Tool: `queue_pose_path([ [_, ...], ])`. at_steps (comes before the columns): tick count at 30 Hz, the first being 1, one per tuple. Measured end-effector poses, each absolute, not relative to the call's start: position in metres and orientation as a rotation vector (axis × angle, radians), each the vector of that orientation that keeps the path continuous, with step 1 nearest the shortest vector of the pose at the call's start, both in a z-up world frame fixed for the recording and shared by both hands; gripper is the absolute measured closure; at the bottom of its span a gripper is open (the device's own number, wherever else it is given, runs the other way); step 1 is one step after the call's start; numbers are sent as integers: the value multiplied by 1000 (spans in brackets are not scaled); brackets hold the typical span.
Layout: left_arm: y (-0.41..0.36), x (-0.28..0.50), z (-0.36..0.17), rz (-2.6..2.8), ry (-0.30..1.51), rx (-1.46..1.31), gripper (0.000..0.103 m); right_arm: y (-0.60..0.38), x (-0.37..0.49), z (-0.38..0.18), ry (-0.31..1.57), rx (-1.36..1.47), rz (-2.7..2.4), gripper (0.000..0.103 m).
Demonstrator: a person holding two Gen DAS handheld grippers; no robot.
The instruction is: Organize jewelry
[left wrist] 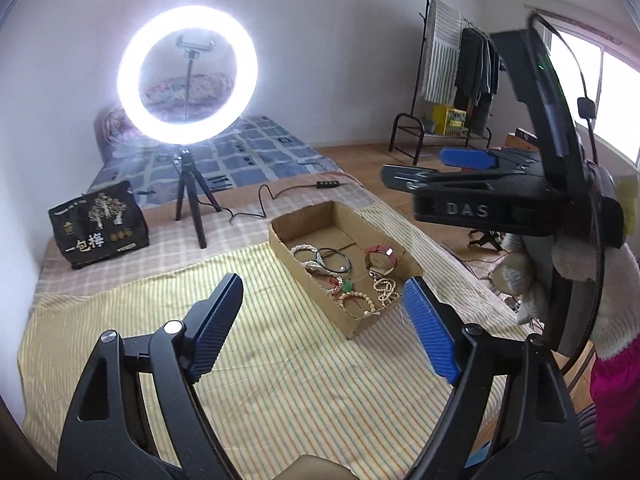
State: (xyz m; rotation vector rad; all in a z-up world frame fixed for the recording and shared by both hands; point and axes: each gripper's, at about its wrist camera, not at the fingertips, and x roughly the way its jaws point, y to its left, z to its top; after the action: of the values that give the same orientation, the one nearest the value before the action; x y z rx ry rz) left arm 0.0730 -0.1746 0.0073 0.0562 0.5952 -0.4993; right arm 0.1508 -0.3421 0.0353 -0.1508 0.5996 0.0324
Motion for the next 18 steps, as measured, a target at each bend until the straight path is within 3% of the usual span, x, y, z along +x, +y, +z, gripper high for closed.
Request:
queue_pose_path([
  [13,-150,41,27,-453,473,52,1,-326,93,46,465,-145,-29,19],
  [18,-150,37,28,-428,454,70,0,-322,83,39,443,-151,-37,18],
])
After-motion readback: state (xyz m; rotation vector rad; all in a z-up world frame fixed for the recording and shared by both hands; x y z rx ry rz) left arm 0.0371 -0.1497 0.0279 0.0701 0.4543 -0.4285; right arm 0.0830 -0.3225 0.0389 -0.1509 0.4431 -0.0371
